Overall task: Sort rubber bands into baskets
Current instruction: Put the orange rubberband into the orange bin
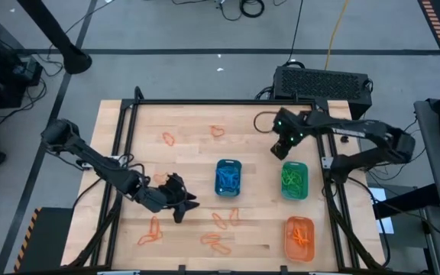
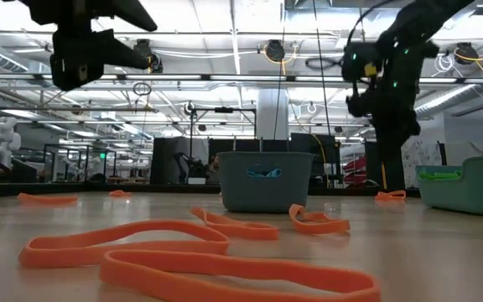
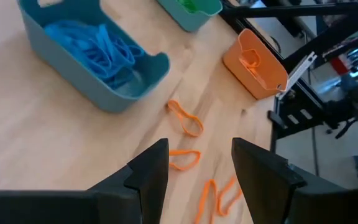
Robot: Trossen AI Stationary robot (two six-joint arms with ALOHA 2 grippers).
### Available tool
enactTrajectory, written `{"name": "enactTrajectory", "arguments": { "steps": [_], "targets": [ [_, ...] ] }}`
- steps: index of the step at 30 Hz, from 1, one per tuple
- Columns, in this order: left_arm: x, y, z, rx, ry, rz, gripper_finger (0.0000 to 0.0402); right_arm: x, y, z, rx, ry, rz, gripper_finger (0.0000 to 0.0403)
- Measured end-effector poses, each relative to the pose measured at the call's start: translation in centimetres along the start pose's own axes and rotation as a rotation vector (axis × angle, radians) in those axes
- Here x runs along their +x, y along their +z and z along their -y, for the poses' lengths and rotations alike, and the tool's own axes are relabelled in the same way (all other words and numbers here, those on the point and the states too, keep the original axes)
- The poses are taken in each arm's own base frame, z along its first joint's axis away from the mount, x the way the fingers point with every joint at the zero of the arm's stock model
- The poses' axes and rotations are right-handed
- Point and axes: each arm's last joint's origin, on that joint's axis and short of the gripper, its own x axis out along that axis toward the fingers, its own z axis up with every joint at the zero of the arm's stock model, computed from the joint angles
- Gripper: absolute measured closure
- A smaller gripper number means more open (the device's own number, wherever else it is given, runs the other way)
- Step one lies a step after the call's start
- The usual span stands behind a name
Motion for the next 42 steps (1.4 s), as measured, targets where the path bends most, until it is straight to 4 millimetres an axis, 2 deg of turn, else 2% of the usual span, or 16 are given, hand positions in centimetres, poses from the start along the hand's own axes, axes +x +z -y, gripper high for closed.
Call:
{"name": "enactTrajectory", "arguments": {
  "steps": [4, 9, 14, 19, 22, 25, 31, 36, 42],
  "targets": [
    [0.6, -0.4, -0.1, -0.061, 0.009, -0.014, 0.0219, 1.8, 1.2, 2.6, -0.049, -0.126, -0.032, 0.0313],
    [0.8, -0.6, -0.2, -0.111, 0.014, -0.019, 0.0219, 3.6, 2.0, 4.3, -0.048, -0.298, -0.064, 0.0271],
    [0.8, -0.5, 0.0, -0.142, 0.002, -0.012, 0.0219, 5.8, 2.0, 5.4, -0.083, -0.307, -0.175, 0.0244],
    [0.8, -0.5, 0.0, -0.144, 0.0, -0.011, 0.0219, 7.0, 2.0, 6.0, -0.085, -0.315, -0.231, 0.0239],
    [0.8, -0.4, 0.0, -0.145, -0.002, -0.01, 0.0219, 7.0, 2.0, 6.0, -0.084, -0.313, -0.238, 0.025],
    [0.8, -0.5, 0.0, -0.144, 0.0, -0.011, 0.0219, 6.6, 1.8, 5.9, -0.083, -0.31, -0.239, 0.028],
    [0.8, -0.5, 0.0, -0.115, 0.002, -0.014, 0.0219, 6.0, 1.3, 5.9, -0.085, -0.31, -0.276, 0.0388],
    [0.8, -0.5, 0.0, -0.081, 0.001, -0.016, 0.0219, 5.6, 1.2, 5.7, -0.056, -0.265, -0.31, 0.04],
    [0.8, -0.6, -0.2, -0.07, 0.018, -0.03, 0.0219, 3.6, 2.7, 4.4, -0.064, -0.268, -0.314, 0.0402]
  ]
}}
